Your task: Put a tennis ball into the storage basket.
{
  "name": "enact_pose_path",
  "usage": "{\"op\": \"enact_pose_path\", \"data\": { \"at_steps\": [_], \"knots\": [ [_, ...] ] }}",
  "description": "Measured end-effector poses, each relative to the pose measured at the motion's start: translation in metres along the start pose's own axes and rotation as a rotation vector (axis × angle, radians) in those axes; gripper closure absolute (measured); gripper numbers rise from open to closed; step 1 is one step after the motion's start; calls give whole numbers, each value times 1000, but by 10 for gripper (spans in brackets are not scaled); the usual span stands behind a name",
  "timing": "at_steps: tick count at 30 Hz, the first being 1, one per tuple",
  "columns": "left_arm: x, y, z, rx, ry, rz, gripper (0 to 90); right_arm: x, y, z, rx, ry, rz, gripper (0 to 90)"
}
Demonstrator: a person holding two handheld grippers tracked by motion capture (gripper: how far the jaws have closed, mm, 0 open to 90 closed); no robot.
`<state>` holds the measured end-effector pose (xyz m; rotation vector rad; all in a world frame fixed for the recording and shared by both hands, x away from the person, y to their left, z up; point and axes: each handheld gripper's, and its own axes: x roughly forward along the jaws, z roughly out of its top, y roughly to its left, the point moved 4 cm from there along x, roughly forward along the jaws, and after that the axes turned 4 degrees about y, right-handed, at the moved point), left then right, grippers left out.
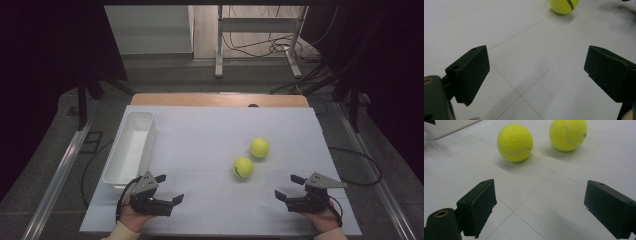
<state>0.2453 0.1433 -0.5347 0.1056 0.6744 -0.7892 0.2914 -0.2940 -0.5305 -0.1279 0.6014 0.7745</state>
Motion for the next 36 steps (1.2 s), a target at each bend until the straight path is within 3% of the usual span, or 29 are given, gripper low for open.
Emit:
{"op": "enact_pose_path", "data": {
  "at_steps": [19, 24, 27, 31, 36],
  "knots": [
    [1, -7, 8, 21, -5, 19, 71, 1, -5, -3, 23, 19, -4, 115],
    [3, -7, 12, 21, -8, 27, 71, -1, -4, -4, 48, 17, -14, 115],
    [4, -6, 16, -3, -16, 22, 71, -3, -3, -6, 36, 18, -19, 115],
    [2, -6, 25, 7, -29, 37, 70, -6, -3, -6, 35, 10, -22, 117],
    [4, -8, 29, 9, -28, 26, 70, -6, 0, -6, 17, 6, -11, 120]
  ]
}}
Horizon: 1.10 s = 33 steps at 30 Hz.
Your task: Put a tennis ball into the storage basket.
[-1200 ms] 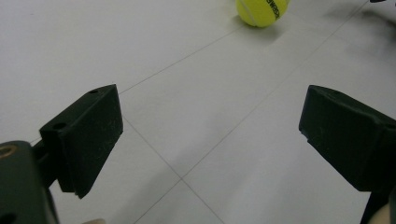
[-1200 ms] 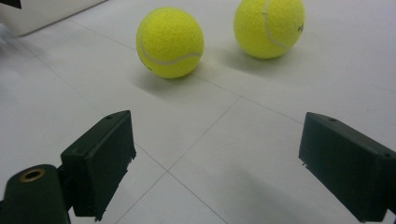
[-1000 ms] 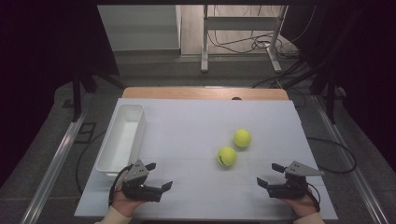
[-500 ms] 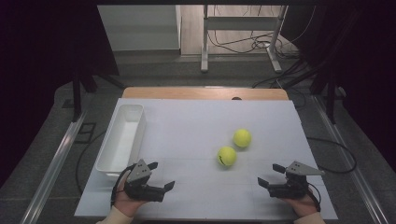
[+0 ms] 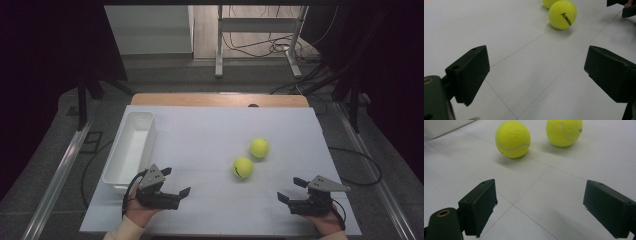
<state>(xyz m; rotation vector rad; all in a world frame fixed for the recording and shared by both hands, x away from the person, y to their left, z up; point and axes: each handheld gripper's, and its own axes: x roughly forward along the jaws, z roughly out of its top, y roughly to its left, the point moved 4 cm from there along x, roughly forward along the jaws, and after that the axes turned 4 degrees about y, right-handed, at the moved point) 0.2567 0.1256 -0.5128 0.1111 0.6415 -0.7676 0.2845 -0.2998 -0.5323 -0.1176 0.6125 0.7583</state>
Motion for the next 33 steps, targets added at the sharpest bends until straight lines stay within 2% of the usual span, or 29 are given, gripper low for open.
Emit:
{"op": "enact_pose_path", "data": {
  "at_steps": [7, 21, 33],
  "knots": [
    [4, -1, 6, 12, 8, -17, 70, 3, 5, 1, -21, 7, 10, 121],
    [9, -5, 20, 26, 13, -39, 70, 5, 4, 2, -27, 11, 17, 124],
    [24, -9, 33, 42, 26, -74, 71, 6, 4, 2, -22, 13, 17, 124]
  ]
}}
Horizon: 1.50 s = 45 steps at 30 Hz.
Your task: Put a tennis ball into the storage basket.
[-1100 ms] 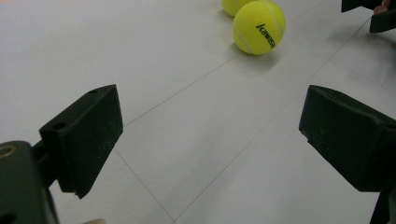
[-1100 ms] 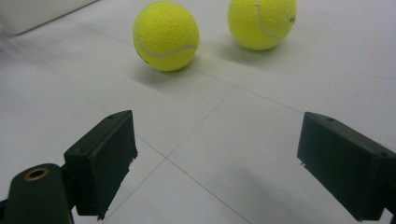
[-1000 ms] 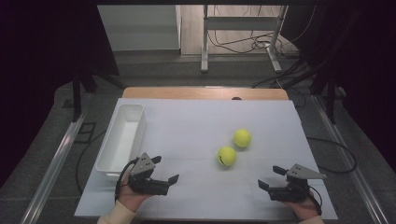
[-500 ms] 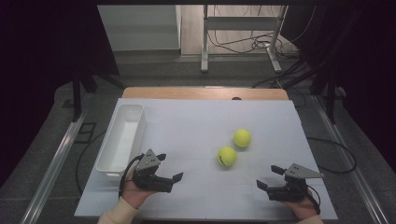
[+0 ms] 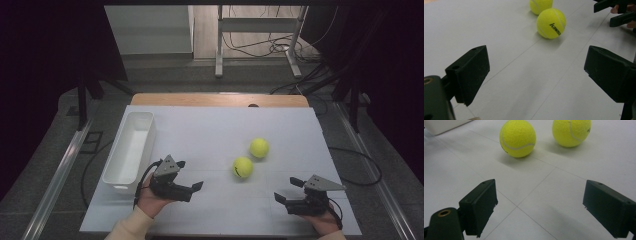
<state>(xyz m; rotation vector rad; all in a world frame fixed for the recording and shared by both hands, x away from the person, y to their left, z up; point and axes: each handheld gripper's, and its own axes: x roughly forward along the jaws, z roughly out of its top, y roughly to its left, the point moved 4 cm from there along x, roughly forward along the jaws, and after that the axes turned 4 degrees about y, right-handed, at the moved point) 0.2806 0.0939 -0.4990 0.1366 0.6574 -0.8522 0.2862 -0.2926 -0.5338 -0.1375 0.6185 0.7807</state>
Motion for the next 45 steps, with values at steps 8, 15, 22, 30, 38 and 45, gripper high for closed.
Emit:
{"op": "enact_pose_path", "data": {
  "at_steps": [8, 15, 22, 30, 38, 45],
  "knots": [
    [5, -2, 6, 6, 4, -13, 71, 0, 0, 0, -1, 3, 2, 124],
    [12, -3, 10, 10, 13, -25, 72, 1, 0, 0, -2, 6, -2, 125],
    [22, -6, 16, 19, 24, -44, 71, 0, -1, -1, 1, 4, -3, 125],
    [29, -11, 23, 32, 24, -58, 73, -2, -1, 0, 4, -10, -9, 133],
    [37, -15, 29, 43, 37, -72, 73, -2, -1, -1, 3, -4, -9, 133],
    [45, -16, 33, 39, 45, -78, 73, -3, -2, -1, 7, -8, -10, 132]
  ]
}}
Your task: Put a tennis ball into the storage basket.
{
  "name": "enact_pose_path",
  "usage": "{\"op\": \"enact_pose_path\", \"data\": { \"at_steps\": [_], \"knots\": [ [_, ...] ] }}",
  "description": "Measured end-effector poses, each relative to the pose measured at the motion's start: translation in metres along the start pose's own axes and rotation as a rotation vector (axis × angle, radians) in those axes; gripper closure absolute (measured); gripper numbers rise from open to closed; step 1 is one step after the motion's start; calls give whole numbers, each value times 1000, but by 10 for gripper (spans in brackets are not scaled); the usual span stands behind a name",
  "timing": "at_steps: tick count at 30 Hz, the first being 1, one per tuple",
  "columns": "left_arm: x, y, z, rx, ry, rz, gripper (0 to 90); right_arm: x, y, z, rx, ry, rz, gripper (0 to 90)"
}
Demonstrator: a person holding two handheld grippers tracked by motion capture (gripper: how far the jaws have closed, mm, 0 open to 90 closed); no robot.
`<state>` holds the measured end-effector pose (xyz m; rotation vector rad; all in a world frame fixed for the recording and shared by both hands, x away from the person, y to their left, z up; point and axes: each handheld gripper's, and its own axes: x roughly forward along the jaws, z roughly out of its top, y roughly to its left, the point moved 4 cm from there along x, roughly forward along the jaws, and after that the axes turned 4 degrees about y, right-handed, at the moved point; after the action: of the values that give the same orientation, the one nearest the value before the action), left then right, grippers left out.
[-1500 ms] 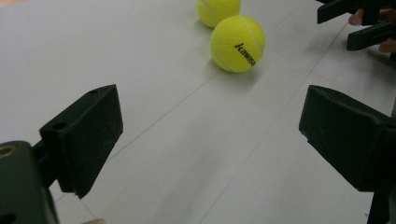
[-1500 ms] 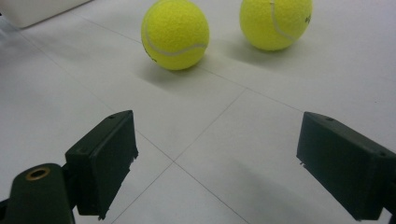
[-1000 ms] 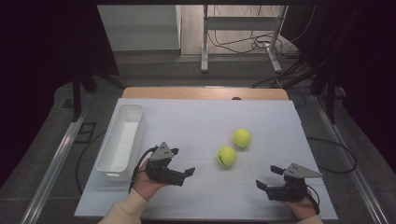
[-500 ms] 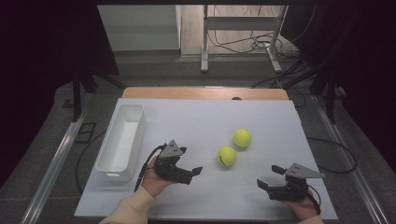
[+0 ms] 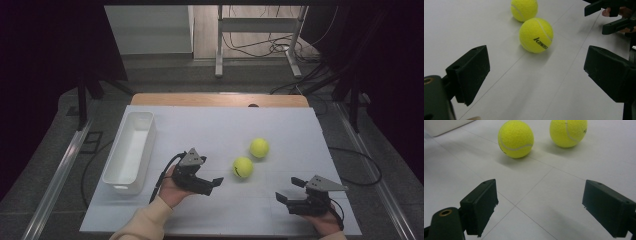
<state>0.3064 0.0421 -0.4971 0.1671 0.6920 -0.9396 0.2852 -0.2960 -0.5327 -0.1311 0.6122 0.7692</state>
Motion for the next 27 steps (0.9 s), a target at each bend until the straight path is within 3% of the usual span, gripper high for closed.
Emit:
{"op": "enact_pose_path", "data": {
  "at_steps": [8, 12, 20, 27],
  "knots": [
    [10, -2, 2, 2, 15, 0, 74, 0, 1, 0, -5, 1, 0, 131],
    [14, -3, 8, 23, 34, 14, 74, -1, 2, 0, -12, 0, 7, 131],
    [36, -1, 17, 12, 63, -7, 73, -1, 0, 0, -13, 2, 8, 131],
    [47, -1, 22, 20, 77, -11, 74, -1, 0, -1, -8, 3, 5, 130]
  ]
}}
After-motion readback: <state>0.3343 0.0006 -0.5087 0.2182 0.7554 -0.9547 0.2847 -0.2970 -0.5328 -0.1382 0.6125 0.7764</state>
